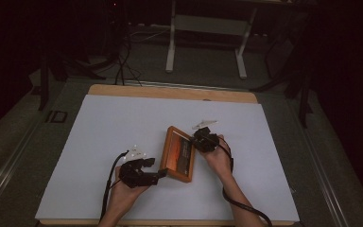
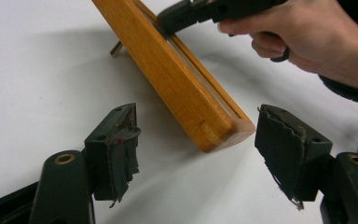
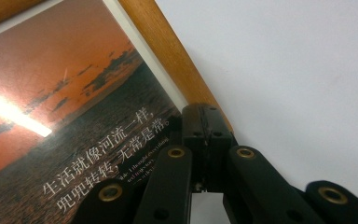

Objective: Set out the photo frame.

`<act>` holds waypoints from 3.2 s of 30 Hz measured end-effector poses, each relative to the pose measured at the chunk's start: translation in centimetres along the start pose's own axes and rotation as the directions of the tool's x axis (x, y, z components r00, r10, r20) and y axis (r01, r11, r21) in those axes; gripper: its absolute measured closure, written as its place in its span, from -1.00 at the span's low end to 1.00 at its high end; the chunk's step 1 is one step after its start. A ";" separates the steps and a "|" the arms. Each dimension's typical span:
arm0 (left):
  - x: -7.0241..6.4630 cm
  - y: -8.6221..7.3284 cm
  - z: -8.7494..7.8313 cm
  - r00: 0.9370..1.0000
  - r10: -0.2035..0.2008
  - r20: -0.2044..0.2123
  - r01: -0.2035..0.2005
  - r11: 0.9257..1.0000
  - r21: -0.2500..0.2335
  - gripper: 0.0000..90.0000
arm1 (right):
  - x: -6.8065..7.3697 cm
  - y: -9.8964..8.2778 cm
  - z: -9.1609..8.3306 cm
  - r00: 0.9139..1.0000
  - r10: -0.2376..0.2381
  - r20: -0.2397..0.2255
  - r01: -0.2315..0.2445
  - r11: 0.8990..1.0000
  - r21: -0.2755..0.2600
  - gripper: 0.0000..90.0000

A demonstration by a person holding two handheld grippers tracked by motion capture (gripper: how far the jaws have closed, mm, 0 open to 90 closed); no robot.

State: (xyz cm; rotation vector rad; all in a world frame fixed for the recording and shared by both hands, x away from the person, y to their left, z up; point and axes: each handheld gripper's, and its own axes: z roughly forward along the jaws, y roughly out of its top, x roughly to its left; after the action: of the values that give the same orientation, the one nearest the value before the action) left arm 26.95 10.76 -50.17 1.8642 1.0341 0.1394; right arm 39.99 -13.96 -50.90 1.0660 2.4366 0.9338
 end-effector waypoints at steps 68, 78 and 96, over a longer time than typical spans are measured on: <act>-7.5 2.4 5.0 0.991 0.126 -0.046 -0.128 0.991 -0.043 0.36 | -2.3 -1.5 -11.6 1.000 -0.019 0.024 0.024 0.971 -0.240 1.00; -6.8 0.0 6.9 0.992 0.125 -0.012 -0.125 0.992 -0.014 0.30 | -2.5 -2.0 -11.8 1.000 -0.006 0.019 0.011 0.968 -0.250 1.00; -6.5 0.0 6.7 0.975 0.206 -0.082 -0.208 0.978 -0.026 0.53 | -2.0 -1.1 -11.3 0.999 -0.035 0.006 0.035 0.969 -0.245 0.99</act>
State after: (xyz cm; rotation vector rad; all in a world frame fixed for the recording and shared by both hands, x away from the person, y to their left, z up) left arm 26.21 1.60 -51.61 1.9455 0.8825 0.3543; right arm 34.85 -20.95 -43.28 0.9323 2.2566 1.1855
